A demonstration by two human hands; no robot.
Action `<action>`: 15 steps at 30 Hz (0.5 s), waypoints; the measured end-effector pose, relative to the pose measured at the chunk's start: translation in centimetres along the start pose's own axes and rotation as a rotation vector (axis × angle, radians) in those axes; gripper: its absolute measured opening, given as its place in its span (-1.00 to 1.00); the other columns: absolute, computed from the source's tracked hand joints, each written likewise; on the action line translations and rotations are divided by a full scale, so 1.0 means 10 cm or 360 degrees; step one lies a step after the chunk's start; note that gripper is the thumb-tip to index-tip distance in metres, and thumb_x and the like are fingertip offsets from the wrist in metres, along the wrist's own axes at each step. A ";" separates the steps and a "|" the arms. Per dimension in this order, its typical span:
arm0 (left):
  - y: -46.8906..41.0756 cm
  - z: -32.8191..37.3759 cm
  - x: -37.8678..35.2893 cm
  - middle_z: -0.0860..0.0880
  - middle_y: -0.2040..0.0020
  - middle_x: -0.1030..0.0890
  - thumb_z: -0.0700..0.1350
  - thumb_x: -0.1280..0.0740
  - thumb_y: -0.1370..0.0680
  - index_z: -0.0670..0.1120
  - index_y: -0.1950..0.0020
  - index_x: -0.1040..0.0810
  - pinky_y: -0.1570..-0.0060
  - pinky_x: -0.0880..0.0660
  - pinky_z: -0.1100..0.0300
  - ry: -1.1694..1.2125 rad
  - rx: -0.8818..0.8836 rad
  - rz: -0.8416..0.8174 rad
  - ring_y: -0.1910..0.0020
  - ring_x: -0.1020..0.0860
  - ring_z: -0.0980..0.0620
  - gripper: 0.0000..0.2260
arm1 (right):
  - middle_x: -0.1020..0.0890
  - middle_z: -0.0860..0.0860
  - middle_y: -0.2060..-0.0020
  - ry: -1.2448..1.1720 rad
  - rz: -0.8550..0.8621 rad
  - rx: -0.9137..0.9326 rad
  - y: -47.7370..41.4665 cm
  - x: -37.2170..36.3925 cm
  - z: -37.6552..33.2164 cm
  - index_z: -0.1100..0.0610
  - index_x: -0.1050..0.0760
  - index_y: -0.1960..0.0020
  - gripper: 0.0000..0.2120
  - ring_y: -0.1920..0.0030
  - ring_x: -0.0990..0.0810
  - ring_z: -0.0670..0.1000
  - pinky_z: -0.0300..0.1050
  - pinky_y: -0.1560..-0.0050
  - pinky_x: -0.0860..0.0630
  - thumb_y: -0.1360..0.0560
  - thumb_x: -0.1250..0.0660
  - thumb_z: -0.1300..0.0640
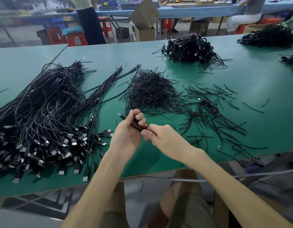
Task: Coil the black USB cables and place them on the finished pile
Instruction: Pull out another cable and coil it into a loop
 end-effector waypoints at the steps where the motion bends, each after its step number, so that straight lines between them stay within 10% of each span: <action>1: 0.00 0.01 0.01 0.05 0.25 -0.37 -0.07 -0.12 -0.73 -0.06 0.06 -0.45 0.15 -0.36 0.22 0.0079 -0.0033 0.0015 0.33 -0.36 0.09 -0.78 | -0.54 -0.02 0.37 0.0018 0.0038 -0.0035 -0.02 0.01 0.03 0.06 -0.48 0.11 -0.65 0.37 -0.46 0.03 0.01 0.24 -0.45 -0.66 -0.19 -0.18; 9: 0.02 -0.03 0.01 0.07 0.31 -0.33 0.01 -0.17 -0.72 -0.05 0.10 -0.52 0.06 -0.42 0.20 -0.0324 -0.0192 -0.0105 0.36 -0.29 0.12 -0.72 | -0.61 0.02 0.02 -0.0323 0.0032 -0.0073 -0.14 -0.06 0.07 -0.02 -0.23 -0.50 -0.43 0.31 -0.52 -0.16 -0.18 0.13 -0.50 -0.59 -0.39 -0.01; 15: 0.05 -0.12 -0.02 -0.02 0.25 -0.49 -0.01 -0.18 -0.69 -0.11 0.10 -0.48 0.25 -0.53 0.22 -0.0420 -0.0168 -0.0202 0.30 -0.47 0.06 -0.75 | -0.56 -0.09 0.20 -0.0659 0.0165 -0.0070 -0.19 -0.13 0.11 -0.02 -0.51 -0.34 -0.59 0.39 -0.49 -0.20 -0.29 0.25 -0.46 -0.53 -0.41 0.24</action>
Point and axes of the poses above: each hand's wrist, its own y-axis away from the middle knuckle, its own x-axis out of the back of the hand, z = x × y, the point moved 3 cm from there along -y, towards the middle knuckle
